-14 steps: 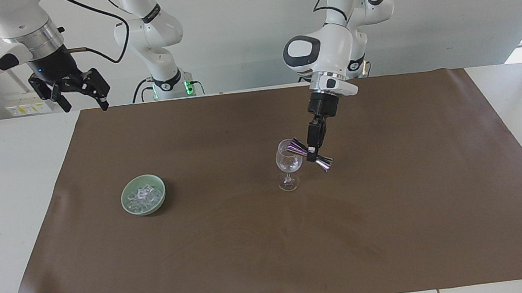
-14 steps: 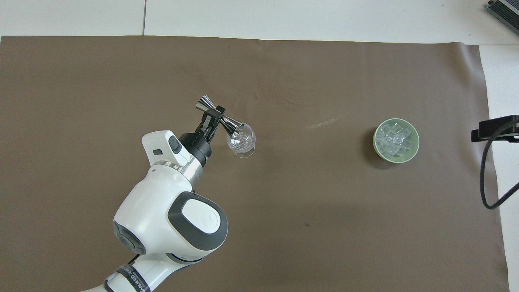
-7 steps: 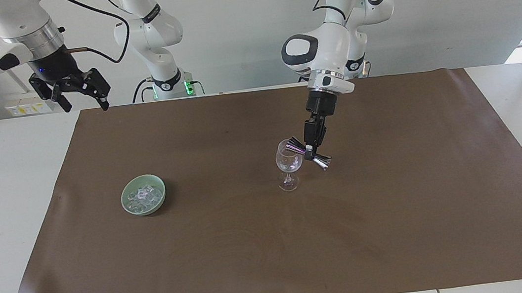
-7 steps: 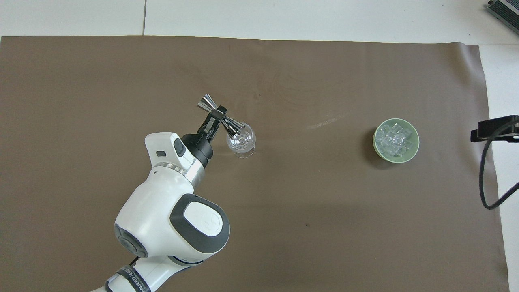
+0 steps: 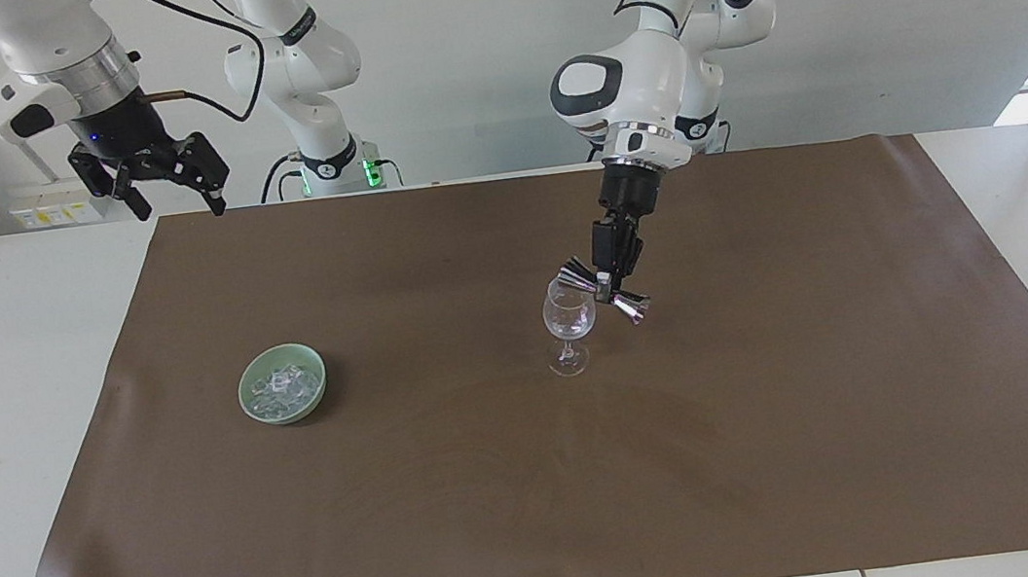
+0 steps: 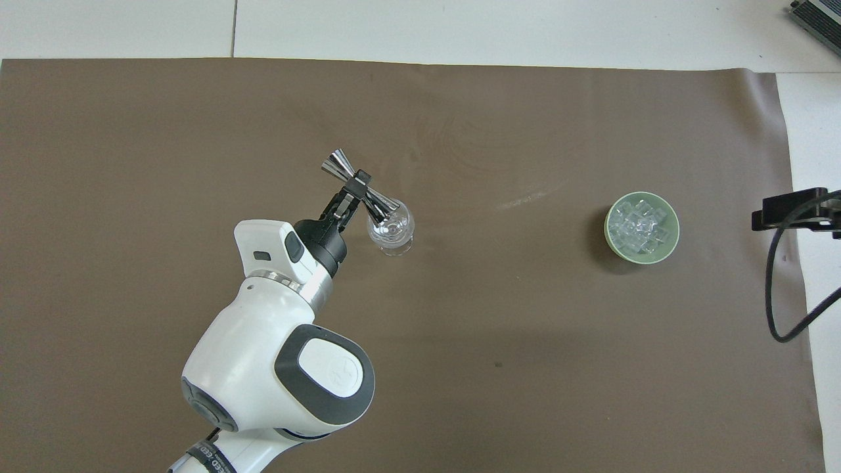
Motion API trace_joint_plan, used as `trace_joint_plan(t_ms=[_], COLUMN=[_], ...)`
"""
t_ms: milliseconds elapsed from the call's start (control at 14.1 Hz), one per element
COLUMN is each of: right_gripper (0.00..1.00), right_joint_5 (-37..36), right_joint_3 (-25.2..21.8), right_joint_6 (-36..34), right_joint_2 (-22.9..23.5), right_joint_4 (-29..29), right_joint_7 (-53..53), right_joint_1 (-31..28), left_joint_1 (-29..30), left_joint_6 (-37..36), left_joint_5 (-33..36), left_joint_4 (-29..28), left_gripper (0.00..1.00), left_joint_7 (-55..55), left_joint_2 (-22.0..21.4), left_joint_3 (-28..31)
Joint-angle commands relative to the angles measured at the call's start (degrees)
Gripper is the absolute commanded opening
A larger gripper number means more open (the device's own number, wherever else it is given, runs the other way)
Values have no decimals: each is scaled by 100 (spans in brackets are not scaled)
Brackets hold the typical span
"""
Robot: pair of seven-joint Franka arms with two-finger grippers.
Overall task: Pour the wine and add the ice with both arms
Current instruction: 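Hold the jigger tilted over the glass with the left gripper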
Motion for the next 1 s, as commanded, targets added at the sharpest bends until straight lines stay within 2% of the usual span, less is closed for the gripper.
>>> trace_joint_plan(t_ms=[0,213,498,925], right_gripper=[100,100,100,100], right_joint_5=[45,45,45,45], right_joint_3=[-89,-106,-106,-89], right_joint_6=[-42,-33,72,924], right_joint_2=[-115,-141,-194,-71], right_joint_4=[-89,-123,-325,-685], right_joint_7=[-93,-154,-137,-155], right_joint_1=[9,1,9,9], left_joint_1=[-78,-43,27,10], left_joint_6=[97,80,27,18], left_joint_5=[32,-99,-442,-749], left_joint_4=[-92,-48,84,172], left_gripper=[0,0,0,0], left_joint_7=[37,-112,-605,-1352], left_joint_2=[-51,151,214,179], left_joint_3=[54,28,36,28])
